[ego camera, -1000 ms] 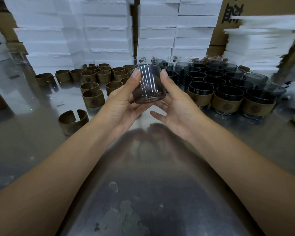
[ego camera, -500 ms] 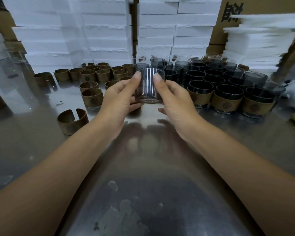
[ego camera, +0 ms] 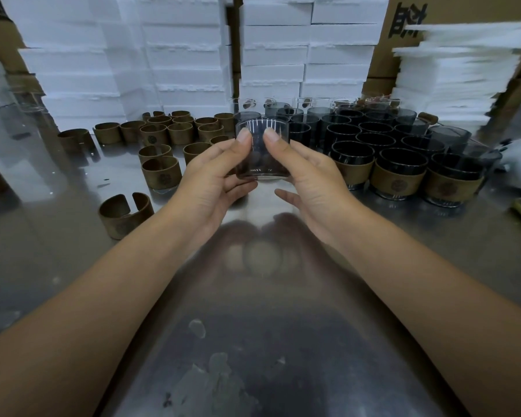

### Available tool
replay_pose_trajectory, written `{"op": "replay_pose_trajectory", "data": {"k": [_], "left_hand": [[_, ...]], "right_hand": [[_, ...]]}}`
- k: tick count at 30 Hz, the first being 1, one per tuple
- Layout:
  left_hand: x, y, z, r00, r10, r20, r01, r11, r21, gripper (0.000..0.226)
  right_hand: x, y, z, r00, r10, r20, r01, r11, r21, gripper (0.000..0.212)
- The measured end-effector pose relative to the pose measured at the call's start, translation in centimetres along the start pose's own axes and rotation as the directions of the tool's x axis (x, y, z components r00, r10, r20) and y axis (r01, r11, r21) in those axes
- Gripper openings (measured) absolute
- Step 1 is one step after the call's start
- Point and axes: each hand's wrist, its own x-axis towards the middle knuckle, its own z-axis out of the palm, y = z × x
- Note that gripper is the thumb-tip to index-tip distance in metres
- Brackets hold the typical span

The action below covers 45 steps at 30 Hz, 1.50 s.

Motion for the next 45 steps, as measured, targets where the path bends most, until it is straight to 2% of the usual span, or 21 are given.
{"op": "replay_pose_trajectory", "data": {"k": [3,6,8,12,18,22,25,27,30,32,37,41,45], "left_hand": [[0.0,0.0,0.0,1.0,-0.02,-0.003,0.02,1.0,-0.012,0.057],[0.1,-0.1,0.1,0.999,-0.034,0.004,0.034,0.998,-0.043,0.049],[0.1,0.0,0.1,1.0,-0.029,0.013,0.03,0.997,-0.069,0.044],[0.0,0.1,0.3,0.999,0.021,0.035,-0.019,0.999,-0.045,0.053],[0.0,-0.2,0.3,0.994,0.046,0.096,-0.045,0.999,-0.016,0.052],[0.0,-0.7,0.5,0.998,0.038,0.054,-0.045,0.988,0.146,0.049],[0.0,-0.9,0.3,0.999,0.044,-0.019,-0.039,0.976,0.214,0.056],[0.1,-0.9,0.2,1.0,0.017,-0.004,-0.016,0.984,0.176,0.054],[0.0,-0.9,0.2,0.998,-0.013,0.059,0.006,0.993,0.117,0.038],[0.0,-0.9,0.2,0.999,-0.006,0.049,0.002,0.996,0.089,0.032],[0.0,-0.7,0.0,0.997,-0.033,0.074,0.029,0.998,0.055,0.036],[0.0,-0.6,0.1,0.994,-0.064,0.084,0.063,0.998,0.015,0.041],[0.1,-0.5,0.0,0.991,-0.094,0.091,0.098,0.995,-0.036,0.038]], "right_hand": [[0.2,0.0,-0.3,0.997,0.068,0.02,-0.069,0.997,0.044,0.015],[0.5,0.0,-0.6,0.993,0.113,0.017,-0.114,0.988,0.104,0.028],[0.6,0.0,-0.8,0.991,0.128,0.03,-0.131,0.983,0.131,0.026],[0.6,0.0,-0.7,0.992,0.117,0.051,-0.124,0.98,0.154,0.024],[0.5,0.2,-0.1,0.995,0.072,0.065,-0.077,0.995,0.071,0.05],[0.5,0.4,-0.4,0.997,0.076,0.011,-0.076,0.997,0.012,0.042],[0.4,0.4,-0.6,0.998,0.037,-0.042,-0.038,0.999,-0.009,0.032],[0.4,0.4,-0.4,0.996,-0.001,-0.087,-0.001,1.0,-0.024,0.027],[0.3,0.5,-0.1,0.992,-0.044,-0.118,0.044,0.999,-0.008,0.024],[0.3,0.4,0.0,0.993,-0.052,-0.102,0.052,0.999,0.0,0.022],[0.2,0.3,-0.3,0.999,-0.051,-0.015,0.051,0.997,0.055,0.013],[0.5,0.2,-0.8,1.0,0.025,0.016,-0.026,0.999,0.045,0.017],[0.8,0.0,-1.2,0.992,0.126,0.016,-0.127,0.979,0.16,0.022]]}}
